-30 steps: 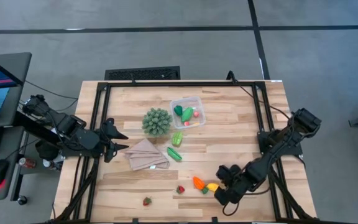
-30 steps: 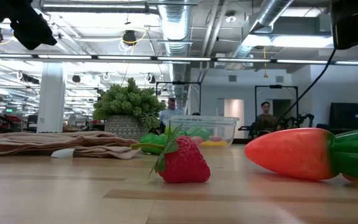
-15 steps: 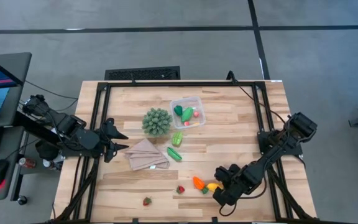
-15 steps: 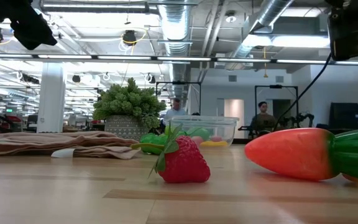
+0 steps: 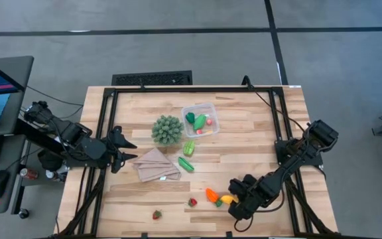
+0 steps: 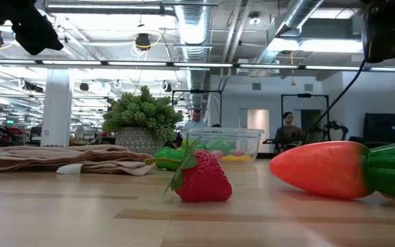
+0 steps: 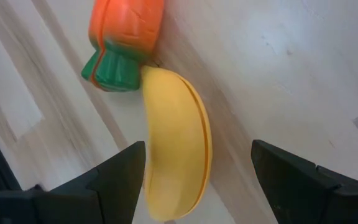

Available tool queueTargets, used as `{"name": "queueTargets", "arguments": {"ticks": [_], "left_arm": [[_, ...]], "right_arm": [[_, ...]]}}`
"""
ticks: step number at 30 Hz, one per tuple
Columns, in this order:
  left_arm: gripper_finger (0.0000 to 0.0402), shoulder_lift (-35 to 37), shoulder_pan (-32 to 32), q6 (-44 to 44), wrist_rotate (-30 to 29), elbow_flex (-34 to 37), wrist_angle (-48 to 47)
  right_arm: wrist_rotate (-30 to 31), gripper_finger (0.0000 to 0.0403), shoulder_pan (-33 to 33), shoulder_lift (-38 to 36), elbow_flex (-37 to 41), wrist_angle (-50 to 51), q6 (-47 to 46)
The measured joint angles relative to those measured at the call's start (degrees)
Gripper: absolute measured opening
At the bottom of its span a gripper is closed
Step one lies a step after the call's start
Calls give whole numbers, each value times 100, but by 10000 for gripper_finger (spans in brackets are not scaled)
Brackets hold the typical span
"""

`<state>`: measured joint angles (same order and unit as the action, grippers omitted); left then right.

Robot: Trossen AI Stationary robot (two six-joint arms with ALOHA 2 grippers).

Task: Pick and placing Produce into tupperware
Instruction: Put the banana into the transparent bin

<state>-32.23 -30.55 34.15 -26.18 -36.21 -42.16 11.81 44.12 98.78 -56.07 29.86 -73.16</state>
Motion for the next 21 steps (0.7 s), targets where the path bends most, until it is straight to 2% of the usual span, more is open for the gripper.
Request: {"name": "queueTargets", "arguments": {"ticks": [21], "left_arm": [[180, -2, 0, -32, -14, 0, -3]], "right_arm": [[-23, 285, 4, 137, 13, -180, 1215]]}}
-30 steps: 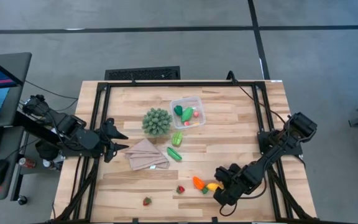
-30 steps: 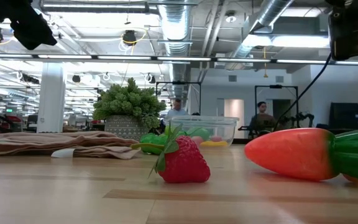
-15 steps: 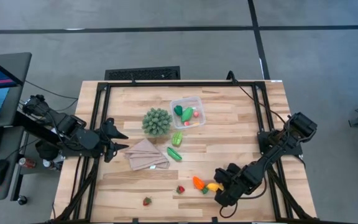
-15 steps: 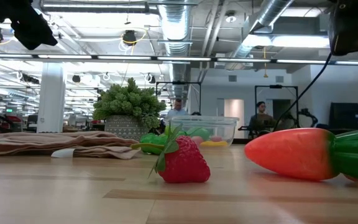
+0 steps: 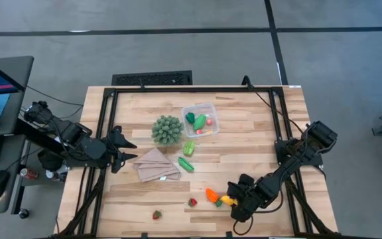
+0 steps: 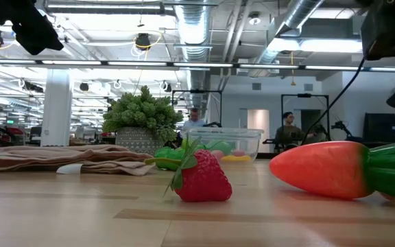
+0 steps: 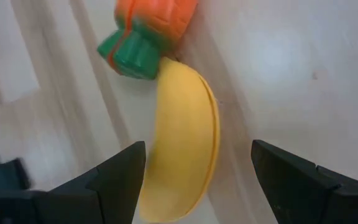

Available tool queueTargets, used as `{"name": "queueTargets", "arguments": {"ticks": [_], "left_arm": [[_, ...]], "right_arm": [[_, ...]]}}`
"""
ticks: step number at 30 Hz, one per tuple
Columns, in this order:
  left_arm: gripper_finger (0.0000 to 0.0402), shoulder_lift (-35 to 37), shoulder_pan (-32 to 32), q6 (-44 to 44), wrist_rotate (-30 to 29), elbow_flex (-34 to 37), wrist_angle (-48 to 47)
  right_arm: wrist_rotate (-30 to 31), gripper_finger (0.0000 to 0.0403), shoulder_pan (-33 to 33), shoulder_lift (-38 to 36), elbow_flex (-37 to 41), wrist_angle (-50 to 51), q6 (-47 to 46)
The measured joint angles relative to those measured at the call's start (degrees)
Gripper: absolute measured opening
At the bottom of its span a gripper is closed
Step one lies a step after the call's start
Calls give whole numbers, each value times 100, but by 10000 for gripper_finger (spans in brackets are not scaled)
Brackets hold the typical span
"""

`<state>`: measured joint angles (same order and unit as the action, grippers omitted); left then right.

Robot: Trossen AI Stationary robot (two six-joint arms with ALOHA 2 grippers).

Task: Pick and placing Produce into tupperware
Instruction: Put the banana into the transparent bin

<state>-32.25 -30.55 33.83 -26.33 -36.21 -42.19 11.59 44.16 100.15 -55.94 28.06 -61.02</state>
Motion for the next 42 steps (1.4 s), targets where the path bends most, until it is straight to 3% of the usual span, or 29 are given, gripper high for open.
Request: {"name": "queueTargets", "arguments": {"ticks": [16, 33, 42], "left_arm": [[180, 3, -2, 13, -4, -2, -66], [180, 2, -2, 39, -114, -2, -75], [180, 2, -2, 41, -111, -2, -77]], "right_arm": [[-141, 281, -76, 390, -146, -207, -170], [-87, 154, -83, 400, -131, -73, -330], [-31, 156, -85, 374, -125, -145, -602]]}}
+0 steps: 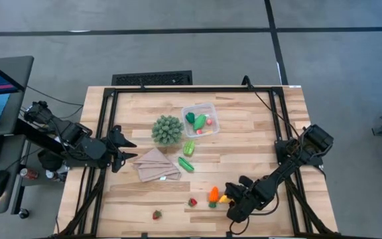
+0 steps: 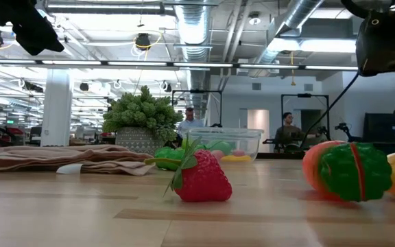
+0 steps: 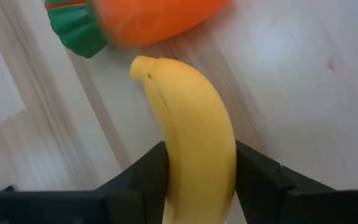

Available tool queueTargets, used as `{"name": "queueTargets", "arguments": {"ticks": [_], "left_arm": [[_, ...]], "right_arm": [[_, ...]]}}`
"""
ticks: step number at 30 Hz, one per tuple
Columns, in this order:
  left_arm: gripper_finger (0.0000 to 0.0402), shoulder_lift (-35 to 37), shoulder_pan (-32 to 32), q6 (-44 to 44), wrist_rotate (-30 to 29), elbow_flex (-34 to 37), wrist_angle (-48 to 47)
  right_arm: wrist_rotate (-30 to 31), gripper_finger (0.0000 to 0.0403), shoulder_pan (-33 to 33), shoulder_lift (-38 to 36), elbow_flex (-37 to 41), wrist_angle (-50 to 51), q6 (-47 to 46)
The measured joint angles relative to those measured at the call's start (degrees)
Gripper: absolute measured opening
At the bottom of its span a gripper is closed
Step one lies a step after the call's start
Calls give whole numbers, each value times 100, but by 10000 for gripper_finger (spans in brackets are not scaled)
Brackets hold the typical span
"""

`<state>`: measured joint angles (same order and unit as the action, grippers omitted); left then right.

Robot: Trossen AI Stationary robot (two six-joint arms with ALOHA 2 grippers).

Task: Pick and placing Produce into tupperware
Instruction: Put the banana into the transparent bin

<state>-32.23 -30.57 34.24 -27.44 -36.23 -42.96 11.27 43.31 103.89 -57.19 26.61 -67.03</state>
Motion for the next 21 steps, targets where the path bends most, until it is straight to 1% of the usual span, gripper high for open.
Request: {"name": "queueTargets", "arguments": {"ticks": [4, 12, 14, 21], "left_arm": [[180, 0, 0, 0, 0, 0, 0], [180, 2, 0, 2, 2, 0, 2], [180, 0, 1, 2, 2, 0, 4], [180, 0, 0, 2, 2, 0, 15]], "right_arm": [[212, 161, 9, -104, 15, -38, -54], [556, 144, 9, -396, 9, -76, -56], [761, 145, 9, -526, 6, -66, -54], [1760, 156, -105, -1113, 2, 0, 74]]}}
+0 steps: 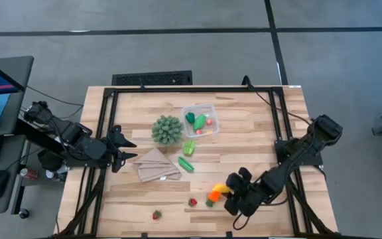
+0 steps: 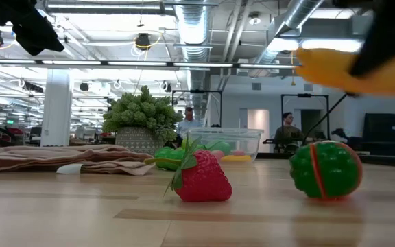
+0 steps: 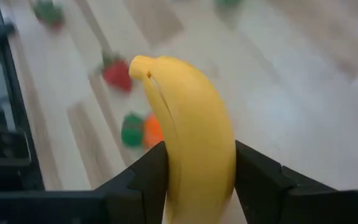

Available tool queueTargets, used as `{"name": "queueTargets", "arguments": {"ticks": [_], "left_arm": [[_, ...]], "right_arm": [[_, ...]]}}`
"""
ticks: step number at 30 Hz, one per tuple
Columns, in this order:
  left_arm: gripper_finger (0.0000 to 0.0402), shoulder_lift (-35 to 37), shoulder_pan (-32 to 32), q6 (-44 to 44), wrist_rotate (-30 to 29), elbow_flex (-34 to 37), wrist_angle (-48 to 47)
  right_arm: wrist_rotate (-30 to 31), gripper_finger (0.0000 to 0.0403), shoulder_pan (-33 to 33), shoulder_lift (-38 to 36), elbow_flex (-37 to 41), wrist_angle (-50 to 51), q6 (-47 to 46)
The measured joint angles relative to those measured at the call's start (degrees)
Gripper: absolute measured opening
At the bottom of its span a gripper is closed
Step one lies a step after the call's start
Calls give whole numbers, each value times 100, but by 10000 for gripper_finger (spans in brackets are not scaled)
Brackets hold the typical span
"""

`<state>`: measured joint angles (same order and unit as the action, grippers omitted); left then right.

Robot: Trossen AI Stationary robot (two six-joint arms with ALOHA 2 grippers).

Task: Pick and placing Produce into tupperware
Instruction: Put the banana into the transparent bin

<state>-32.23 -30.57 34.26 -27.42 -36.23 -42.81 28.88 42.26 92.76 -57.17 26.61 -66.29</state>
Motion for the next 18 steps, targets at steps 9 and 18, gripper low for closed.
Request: {"name": "queueTargets", "arguments": {"ticks": [9, 18], "left_arm": [[180, 2, 0, 3, 1, 0, 24], [180, 0, 0, 48, 2, 0, 26]], "right_arm": [[622, 148, -522, -783, -4, 10, 985], [737, 154, -1447, -1355, -9, 108, 2496]]}}
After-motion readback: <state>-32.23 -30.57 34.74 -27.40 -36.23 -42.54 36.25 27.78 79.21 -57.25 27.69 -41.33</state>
